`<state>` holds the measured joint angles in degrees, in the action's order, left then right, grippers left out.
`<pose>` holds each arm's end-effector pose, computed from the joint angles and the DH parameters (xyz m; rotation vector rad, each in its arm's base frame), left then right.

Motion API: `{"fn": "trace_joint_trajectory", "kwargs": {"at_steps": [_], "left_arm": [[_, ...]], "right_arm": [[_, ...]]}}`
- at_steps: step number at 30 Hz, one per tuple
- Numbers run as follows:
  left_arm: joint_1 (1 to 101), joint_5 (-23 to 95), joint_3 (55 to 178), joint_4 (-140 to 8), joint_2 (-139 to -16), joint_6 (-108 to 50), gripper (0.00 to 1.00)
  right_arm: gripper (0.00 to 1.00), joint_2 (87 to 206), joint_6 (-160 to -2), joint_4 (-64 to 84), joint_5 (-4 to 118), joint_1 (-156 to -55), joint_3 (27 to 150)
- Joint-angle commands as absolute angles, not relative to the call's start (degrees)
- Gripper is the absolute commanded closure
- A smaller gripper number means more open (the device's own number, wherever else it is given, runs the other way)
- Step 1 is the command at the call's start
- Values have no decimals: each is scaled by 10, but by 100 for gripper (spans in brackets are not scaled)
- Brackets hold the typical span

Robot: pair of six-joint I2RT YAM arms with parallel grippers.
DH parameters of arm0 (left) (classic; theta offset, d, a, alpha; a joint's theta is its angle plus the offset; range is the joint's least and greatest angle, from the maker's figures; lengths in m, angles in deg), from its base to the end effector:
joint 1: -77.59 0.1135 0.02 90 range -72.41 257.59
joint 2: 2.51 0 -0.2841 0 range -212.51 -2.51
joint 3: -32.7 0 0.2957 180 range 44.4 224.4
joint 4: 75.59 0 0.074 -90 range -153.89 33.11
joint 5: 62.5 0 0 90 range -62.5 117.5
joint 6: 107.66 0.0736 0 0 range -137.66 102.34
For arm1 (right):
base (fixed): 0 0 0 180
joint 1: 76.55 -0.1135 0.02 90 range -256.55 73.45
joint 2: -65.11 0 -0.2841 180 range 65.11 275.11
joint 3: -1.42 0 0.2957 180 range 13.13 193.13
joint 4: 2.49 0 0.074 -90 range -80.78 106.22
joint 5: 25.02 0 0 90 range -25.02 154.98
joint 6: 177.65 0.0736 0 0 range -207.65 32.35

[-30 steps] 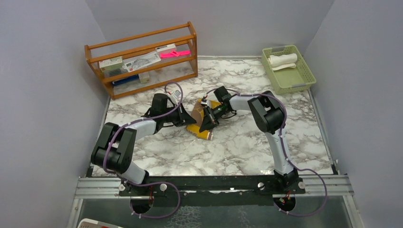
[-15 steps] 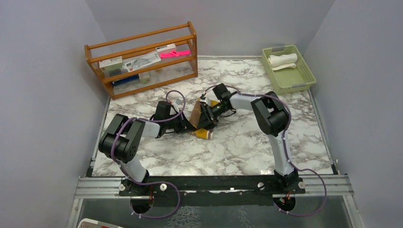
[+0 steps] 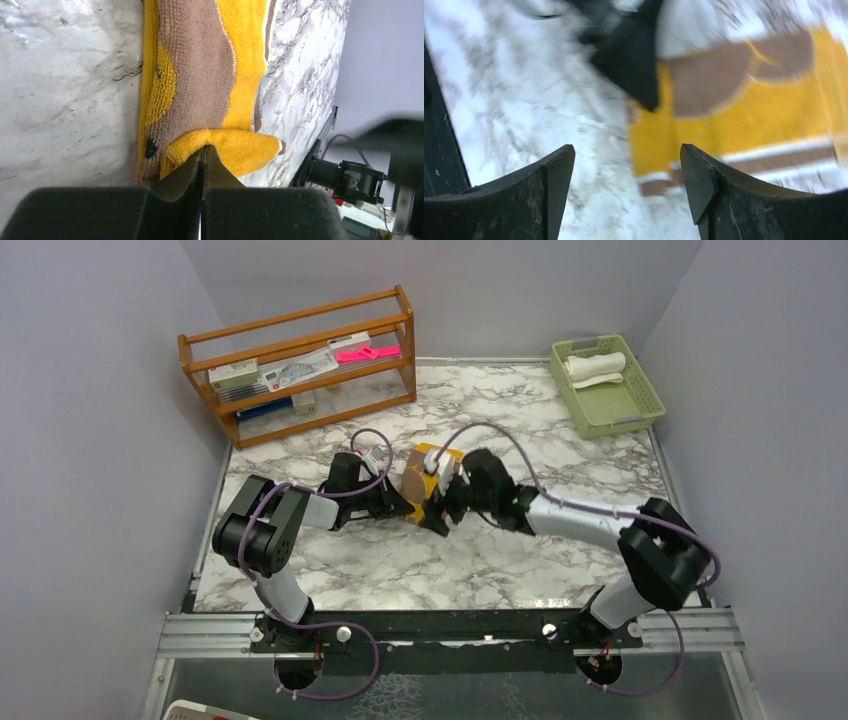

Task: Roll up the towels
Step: Roll the towel at the center of the board.

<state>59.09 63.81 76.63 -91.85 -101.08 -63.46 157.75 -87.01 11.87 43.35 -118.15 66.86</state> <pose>0.3067 -0.1486 0.0705 -0.1957 2.4119 -1.2786 0.2831 0.2876 0.1677 -1.0162 2.1409 0.8035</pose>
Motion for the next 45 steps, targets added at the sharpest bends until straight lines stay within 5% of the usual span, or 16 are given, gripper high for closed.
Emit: {"fn": "trace_joint_trajectory", "kwargs": {"at_steps": [1, 4, 13, 30, 45], "left_arm": [[591, 572, 750, -867, -1044, -600, 100], [592, 575, 750, -867, -1048, -598, 100], [596, 580, 744, -868, -1051, -594, 100], [613, 587, 743, -853, -1042, -586, 100], [619, 587, 751, -824, -1023, -578, 100]], "right_arm": [[22, 1519, -1100, -180, 510, -1271, 511], [22, 1531, -1203, -245, 480, -1301, 465], [30, 1656, -1369, -319, 639, -1376, 469], [57, 1691, -1385, -301, 756, -1392, 452], [63, 1719, -1356, -281, 734, -1392, 484]]}}
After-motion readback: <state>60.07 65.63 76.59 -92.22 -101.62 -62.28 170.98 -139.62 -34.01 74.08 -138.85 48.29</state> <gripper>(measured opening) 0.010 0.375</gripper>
